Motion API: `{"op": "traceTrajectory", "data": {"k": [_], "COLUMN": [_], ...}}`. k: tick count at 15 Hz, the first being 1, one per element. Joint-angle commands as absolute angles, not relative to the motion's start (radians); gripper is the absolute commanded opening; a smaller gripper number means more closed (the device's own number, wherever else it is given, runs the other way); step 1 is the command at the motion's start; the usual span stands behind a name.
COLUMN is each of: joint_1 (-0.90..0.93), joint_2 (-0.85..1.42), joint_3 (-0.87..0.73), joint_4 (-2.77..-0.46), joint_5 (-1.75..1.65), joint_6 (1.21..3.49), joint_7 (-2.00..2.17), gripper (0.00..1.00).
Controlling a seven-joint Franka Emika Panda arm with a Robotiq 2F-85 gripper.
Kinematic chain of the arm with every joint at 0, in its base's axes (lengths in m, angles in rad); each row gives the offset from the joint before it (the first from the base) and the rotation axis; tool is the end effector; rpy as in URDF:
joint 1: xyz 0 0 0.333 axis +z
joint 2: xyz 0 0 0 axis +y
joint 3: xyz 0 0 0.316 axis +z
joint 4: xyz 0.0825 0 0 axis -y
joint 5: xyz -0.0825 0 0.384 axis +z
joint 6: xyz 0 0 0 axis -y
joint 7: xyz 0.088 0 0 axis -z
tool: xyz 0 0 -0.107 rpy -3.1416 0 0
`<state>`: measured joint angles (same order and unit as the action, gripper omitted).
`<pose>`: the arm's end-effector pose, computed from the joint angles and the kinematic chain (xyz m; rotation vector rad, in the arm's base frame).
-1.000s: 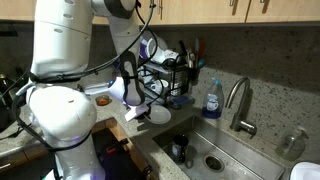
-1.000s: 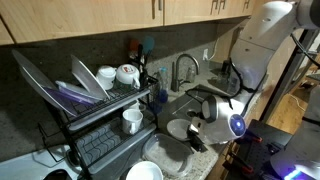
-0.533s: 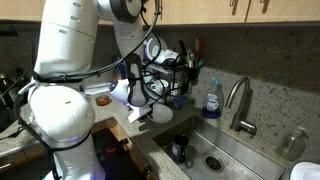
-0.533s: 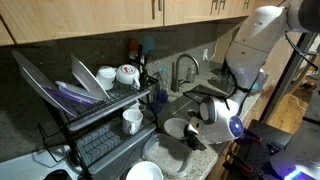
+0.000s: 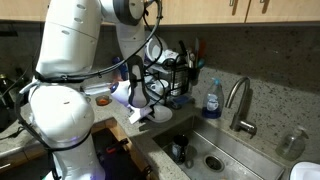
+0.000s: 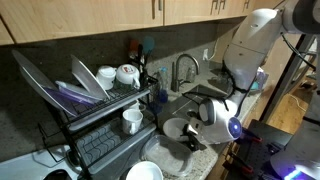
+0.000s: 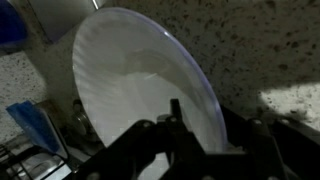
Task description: Move one white bowl to the right then put the remaining bowl in the clear bowl,take it out and put the bowl on the right inside the clear bowl
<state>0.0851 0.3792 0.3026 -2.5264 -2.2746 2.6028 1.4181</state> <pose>0.3460 0.1761 0.1148 2.2096 1.4100 0.6800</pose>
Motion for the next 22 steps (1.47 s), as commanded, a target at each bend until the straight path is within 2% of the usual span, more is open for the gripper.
{"op": "traceTrajectory", "data": {"k": [1,2,3,6,7,9,10,12,22], "joint_1": [0.063,0.060,0.059,0.063,0.065,0.069,0.072,0.077,0.135], "joint_2": [0.406,0.401,0.395,0.365,0.358,0.339,0.325,0.300,0.151], "joint_3": [0.317,0.318,0.319,0.327,0.331,0.346,0.355,0.369,0.386], "joint_4": [-2.517,-2.517,-2.521,-2.542,-2.548,-2.565,-2.574,-2.593,-2.692], "joint_5": [-2.281,-2.281,-2.280,-2.271,-2.270,-2.268,-2.267,-2.254,-2.105], "joint_6": [2.611,2.612,2.611,2.615,2.617,2.619,2.622,2.633,2.771], "joint_7": [1.427,1.428,1.429,1.427,1.428,1.430,1.428,1.416,1.239], "gripper": [0.59,0.71,0.78,0.87,0.86,0.90,0.96,1.00,1.00]}}
